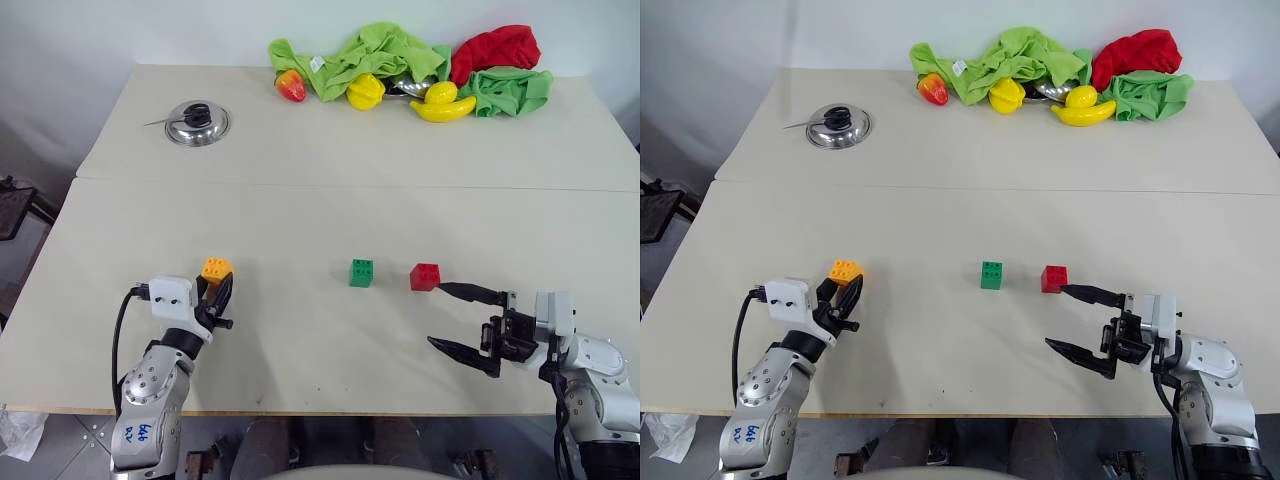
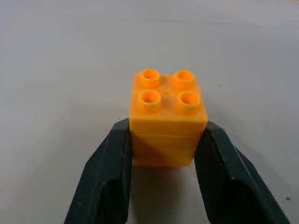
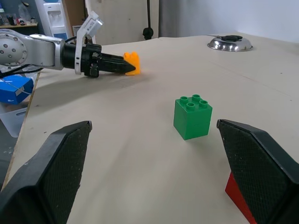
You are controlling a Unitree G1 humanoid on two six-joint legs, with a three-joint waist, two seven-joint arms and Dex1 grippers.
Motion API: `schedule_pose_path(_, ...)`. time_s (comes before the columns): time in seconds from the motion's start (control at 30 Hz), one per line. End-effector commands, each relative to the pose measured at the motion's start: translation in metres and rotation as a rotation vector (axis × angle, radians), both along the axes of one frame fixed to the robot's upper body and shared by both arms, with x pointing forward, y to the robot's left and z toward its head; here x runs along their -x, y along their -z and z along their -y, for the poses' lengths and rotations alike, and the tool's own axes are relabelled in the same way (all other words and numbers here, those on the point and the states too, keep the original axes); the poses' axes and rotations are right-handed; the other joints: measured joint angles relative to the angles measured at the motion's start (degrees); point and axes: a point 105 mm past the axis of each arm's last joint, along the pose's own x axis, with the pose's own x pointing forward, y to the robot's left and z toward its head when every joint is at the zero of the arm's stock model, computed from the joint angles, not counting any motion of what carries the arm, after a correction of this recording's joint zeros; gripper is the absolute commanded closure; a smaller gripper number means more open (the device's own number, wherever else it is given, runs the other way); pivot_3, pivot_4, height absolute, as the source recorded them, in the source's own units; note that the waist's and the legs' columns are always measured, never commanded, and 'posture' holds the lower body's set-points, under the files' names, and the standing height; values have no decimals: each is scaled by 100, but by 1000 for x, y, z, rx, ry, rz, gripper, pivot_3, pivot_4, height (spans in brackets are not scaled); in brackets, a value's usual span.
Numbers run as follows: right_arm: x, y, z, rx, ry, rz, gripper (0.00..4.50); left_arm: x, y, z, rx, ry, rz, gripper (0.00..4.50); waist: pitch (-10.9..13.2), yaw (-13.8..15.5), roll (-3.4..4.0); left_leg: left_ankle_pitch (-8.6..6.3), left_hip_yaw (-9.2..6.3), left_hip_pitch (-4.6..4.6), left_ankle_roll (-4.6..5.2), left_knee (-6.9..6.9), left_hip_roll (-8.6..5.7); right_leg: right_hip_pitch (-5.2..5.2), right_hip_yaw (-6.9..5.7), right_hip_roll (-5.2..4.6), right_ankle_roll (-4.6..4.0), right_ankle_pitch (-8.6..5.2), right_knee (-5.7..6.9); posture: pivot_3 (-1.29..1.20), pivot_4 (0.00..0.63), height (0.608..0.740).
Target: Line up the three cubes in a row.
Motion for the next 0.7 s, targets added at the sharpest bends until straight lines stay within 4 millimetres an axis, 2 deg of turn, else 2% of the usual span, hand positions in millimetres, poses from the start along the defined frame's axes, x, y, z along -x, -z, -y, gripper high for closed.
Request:
schedule_pose_path(0.03, 4, -11, 5, 5, 47, 57, 0, -2, -26, 17, -84, 245, 141, 3017, 0, 25, 0, 0, -1, 0, 0, 0, 0, -1, -1, -1, 0, 0, 0, 0, 150, 740)
schedule_pose_path(0.1, 7, -12, 9, 13, 75, 59, 0, 0, -40, 31, -132, 497, 204, 3017, 1, 80, 1, 0, 0, -2, -1, 1, 0, -6, -3, -1, -3, -1, 0, 0, 150, 740)
schedule_pose_path(0.17, 9, -14, 14, 22, 105, 60, 0, 2, -48, 35, -172, 703, 216, 3017, -3, 110, 6, -1, 3, -2, -3, 4, -1, -11, -1, -5, -6, -3, 0, 0, 150, 740)
schedule_pose_path(0.27, 15, -13, 24, 53, 138, 52, 0, -6, -49, 34, -295, 965, 174, 3017, -7, 114, 21, -1, 7, -2, -4, 3, -3, -12, 1, -3, -6, -3, 10, 0, 150, 740)
schedule_pose_path(0.33, 18, -13, 29, 68, 160, 44, 0, -20, -45, 35, -372, 1113, 112, 3017, -6, 135, 25, 0, 13, -1, -2, 2, -4, -12, -1, 7, -6, -3, 11, 0, 150, 740)
schedule_pose_path(0.4, 21, -15, 31, 75, 179, 44, 0, -35, -41, 37, -419, 1211, 58, 3017, -6, 130, 24, 3, 18, -2, 2, 2, -5, -10, -2, 17, -3, -2, 8, 0, 150, 740)
schedule_pose_path(0.53, 26, -17, 28, 63, 208, 49, 0, -61, -30, 46, -476, 1288, 5, 3017, -5, 111, 22, 3, 28, 0, 3, 0, -26, -7, 5, 28, 3, 1, 2, 0, 150, 740)
schedule_pose_path(0.7, 31, -16, 24, 56, 232, 44, 0, -67, -17, 57, -525, 1364, -26, 3017, 0, 79, 12, -3, 49, -9, -7, -4, 0, -20, 17, 69, 3, 1, -14, 0, 150, 740)
